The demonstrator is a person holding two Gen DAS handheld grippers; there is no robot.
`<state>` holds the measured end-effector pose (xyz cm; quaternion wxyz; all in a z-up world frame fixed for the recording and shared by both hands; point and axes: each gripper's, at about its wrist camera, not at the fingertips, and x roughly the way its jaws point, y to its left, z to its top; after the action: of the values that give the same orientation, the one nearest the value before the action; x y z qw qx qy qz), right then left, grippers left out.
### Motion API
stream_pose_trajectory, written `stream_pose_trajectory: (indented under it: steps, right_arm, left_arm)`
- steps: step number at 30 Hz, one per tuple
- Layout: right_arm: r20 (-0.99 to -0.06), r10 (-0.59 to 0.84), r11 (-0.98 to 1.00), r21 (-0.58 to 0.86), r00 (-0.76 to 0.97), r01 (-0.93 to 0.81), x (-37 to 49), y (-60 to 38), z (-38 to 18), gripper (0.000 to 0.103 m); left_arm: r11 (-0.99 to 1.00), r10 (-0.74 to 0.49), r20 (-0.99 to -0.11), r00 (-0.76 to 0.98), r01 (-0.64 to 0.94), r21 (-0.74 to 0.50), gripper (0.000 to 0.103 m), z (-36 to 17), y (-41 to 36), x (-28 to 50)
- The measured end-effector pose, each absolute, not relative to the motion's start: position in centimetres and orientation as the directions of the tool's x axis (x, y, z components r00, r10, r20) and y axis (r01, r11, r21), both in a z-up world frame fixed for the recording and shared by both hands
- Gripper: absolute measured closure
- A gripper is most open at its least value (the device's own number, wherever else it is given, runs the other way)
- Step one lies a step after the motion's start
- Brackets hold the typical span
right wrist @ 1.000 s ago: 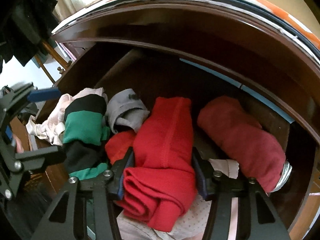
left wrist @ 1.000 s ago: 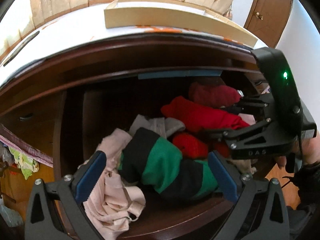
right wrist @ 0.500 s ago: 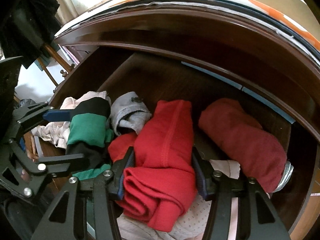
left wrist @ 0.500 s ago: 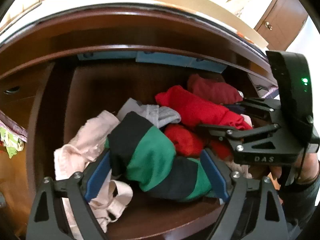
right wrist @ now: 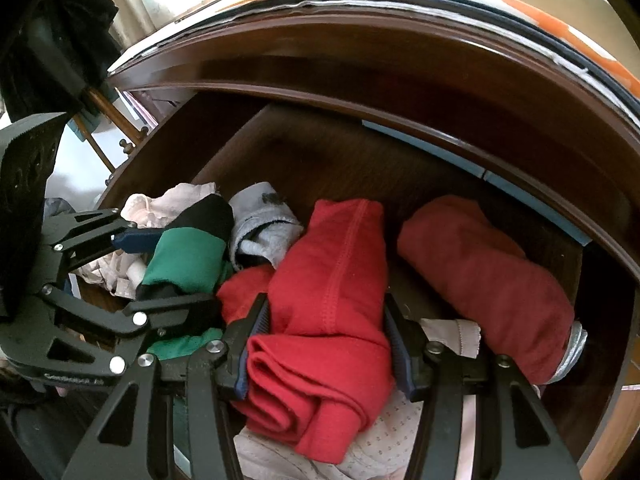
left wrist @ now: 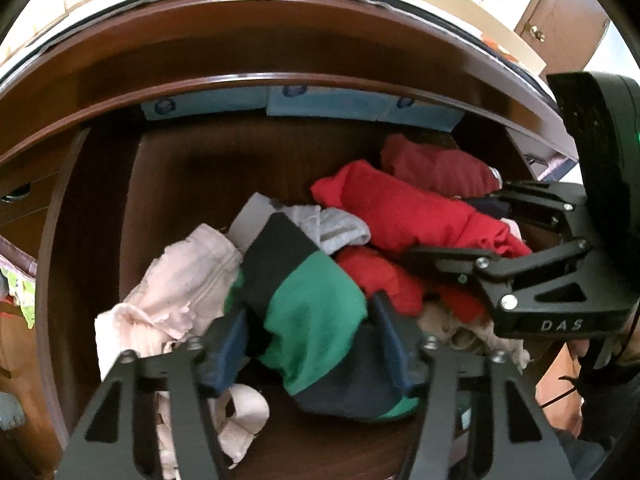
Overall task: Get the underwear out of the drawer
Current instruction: 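Close left tool on green-black garment while right tool closes on red garment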
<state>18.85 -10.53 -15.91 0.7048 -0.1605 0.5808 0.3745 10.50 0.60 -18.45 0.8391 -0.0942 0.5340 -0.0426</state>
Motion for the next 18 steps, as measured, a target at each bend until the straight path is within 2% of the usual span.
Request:
stream_pose_trajectory:
  steps: [2, 4, 18]
  right_arm:
    - [-0.939, 0.341, 0.667, 0.207, 0.047, -0.715, 18.8, -10.4, -15.9, 0.047]
    - [-0.937, 0.345, 0.668, 0.207, 0.051, -0.714, 18.8, -10.4, -15.9, 0.047]
    - [-0.893, 0.435, 0.638, 0.217, 0.113, -0.739, 17.7, -11.4, -14.5, 0.049]
  left_arm:
    - [0.975, -0.188, -0.882, 0.433, -0.026, -0.22, 0.066, -18.7, 0.8, 10.4]
    - [0.975, -0.192, -0.875, 0.444, -0.016, -0.222, 0.07, -18.7, 0.9, 10.2]
    - [0.978, -0.177, -0.824, 0.538, 0.001, -0.21, 0.075, -16.6, 1.3, 8.9]
